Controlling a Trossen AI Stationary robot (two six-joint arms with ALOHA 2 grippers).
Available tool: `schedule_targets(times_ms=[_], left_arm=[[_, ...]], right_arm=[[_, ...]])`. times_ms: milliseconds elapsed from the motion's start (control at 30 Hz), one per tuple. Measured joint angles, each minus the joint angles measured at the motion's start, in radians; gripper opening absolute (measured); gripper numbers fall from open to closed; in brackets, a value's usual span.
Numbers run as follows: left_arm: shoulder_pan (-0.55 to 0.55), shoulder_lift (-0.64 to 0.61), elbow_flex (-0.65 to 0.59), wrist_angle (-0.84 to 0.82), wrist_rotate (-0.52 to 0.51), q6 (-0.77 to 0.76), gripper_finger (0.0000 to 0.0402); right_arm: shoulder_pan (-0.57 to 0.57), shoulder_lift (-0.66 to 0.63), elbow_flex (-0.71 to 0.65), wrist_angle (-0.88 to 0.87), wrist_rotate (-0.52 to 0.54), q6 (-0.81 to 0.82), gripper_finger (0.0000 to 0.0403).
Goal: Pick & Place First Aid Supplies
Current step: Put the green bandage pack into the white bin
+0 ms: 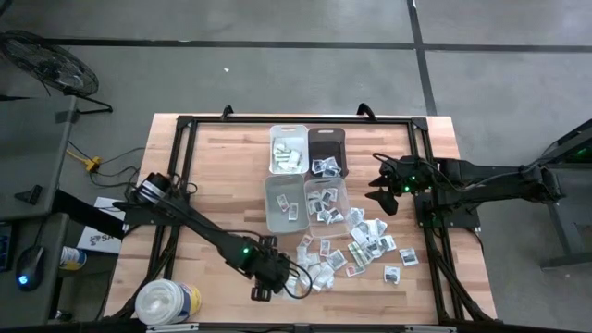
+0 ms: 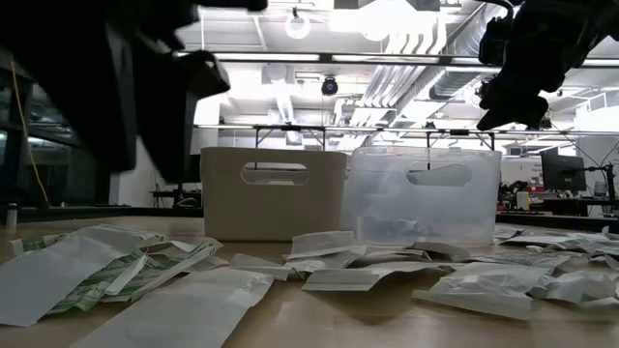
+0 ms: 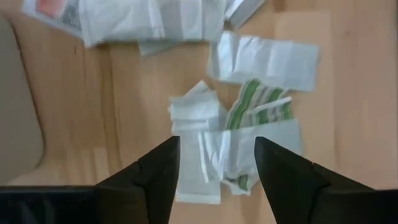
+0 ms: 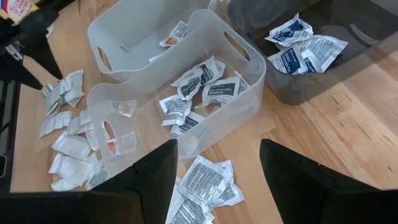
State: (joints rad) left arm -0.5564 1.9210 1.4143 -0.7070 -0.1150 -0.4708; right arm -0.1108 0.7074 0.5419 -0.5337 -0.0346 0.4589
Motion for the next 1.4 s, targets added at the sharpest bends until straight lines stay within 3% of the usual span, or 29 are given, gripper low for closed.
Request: schedule_targets(times_ms=[267, 1400], left_arm=[[0.0, 0.016, -0.009, -0.019, -0.001, -0.03, 0.0186], [0.018, 0.015, -0.069, 0.007, 0.056, -0.057, 0.0185]], right_arm=[[0.0, 0.0, 0.0, 0.0, 0.001, -0.015, 0.0222], [0.0, 0.0, 0.0, 0.0, 0.001, -0.015, 0.0222]])
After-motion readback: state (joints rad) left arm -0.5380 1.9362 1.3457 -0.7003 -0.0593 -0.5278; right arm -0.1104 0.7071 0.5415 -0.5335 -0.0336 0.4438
